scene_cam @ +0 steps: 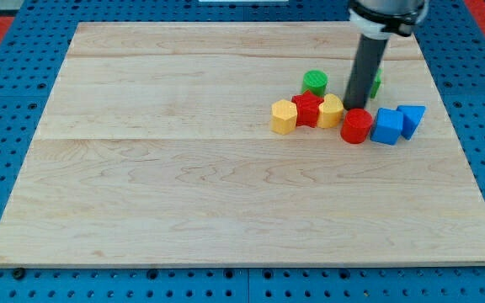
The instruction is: Separate the blue triangle and blue cube
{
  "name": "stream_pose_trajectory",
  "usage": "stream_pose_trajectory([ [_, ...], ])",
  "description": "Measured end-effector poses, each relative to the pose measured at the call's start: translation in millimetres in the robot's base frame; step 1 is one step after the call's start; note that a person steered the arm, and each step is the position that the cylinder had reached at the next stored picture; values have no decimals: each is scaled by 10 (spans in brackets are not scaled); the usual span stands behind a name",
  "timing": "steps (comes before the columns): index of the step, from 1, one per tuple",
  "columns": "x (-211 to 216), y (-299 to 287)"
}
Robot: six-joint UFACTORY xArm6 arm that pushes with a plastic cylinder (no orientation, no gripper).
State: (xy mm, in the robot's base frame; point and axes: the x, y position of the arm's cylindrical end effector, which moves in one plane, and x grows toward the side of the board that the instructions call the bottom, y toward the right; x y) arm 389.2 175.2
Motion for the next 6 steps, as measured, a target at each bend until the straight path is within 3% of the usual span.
stream_pose_trajectory([
  [2,-75,1112],
  [3,176,1215],
  [5,352,25],
  [6,352,-161],
])
